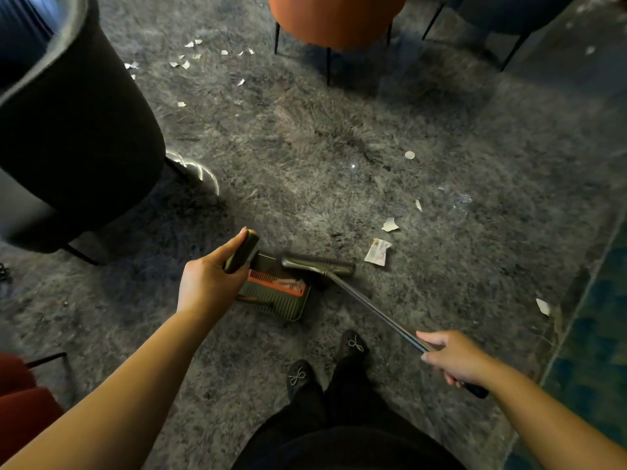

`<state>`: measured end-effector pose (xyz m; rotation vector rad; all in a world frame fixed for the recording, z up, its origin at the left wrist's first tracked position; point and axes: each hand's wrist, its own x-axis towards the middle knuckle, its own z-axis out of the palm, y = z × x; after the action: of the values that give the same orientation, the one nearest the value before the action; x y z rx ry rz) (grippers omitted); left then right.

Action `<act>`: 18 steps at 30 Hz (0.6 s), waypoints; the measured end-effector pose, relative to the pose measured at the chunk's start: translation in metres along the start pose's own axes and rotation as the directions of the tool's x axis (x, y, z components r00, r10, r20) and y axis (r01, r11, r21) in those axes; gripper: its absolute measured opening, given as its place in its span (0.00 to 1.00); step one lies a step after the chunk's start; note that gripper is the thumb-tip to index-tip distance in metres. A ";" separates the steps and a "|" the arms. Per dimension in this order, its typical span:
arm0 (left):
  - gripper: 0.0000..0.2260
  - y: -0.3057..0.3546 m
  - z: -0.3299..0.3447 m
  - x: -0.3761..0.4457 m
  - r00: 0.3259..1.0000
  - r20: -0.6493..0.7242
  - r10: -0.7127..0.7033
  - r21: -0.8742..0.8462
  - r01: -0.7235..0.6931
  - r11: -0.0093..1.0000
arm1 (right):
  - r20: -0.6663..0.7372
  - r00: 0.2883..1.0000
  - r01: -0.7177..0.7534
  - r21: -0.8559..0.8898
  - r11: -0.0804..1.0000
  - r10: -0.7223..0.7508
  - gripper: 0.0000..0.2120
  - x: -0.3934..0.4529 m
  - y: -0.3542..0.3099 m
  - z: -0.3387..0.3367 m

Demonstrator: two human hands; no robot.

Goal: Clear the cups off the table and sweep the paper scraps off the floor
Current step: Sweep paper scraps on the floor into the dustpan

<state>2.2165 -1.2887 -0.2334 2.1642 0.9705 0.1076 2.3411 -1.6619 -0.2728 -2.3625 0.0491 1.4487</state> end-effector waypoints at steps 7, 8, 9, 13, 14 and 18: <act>0.26 0.035 0.023 0.010 0.997 0.017 0.071 0.006 -0.071 0.997 | -0.086 0.996 -0.019 0.091 0.996 0.027 0.25 -0.006 0.020 -0.020; 0.26 0.040 0.027 0.012 0.997 0.019 0.077 0.015 -0.078 0.997 | -0.099 0.995 -0.017 0.100 0.995 0.027 0.25 -0.006 0.022 -0.024; 0.26 0.048 0.033 0.015 0.996 0.023 0.084 0.022 -0.085 0.996 | -0.114 0.993 -0.015 0.114 0.993 0.028 0.25 -0.006 0.025 -0.030; 0.26 0.077 0.054 0.021 0.992 0.063 0.113 0.048 -0.117 0.992 | -0.148 0.988 -0.018 0.202 0.979 0.049 0.25 0.002 0.039 -0.057; 0.27 0.086 0.061 0.023 0.989 0.071 0.127 0.059 -0.131 0.990 | -0.159 0.985 -0.021 0.233 0.972 0.059 0.24 0.005 0.043 -0.067; 0.28 0.116 0.090 0.034 0.976 0.113 0.187 0.080 -0.197 0.977 | -0.212 0.972 -0.025 0.330 0.944 0.100 0.25 0.022 0.060 -0.113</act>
<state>2.3435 -1.3703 -0.2283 2.3198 0.7176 0.0423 2.4345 -1.7509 -0.2634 -2.2512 0.3965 1.0910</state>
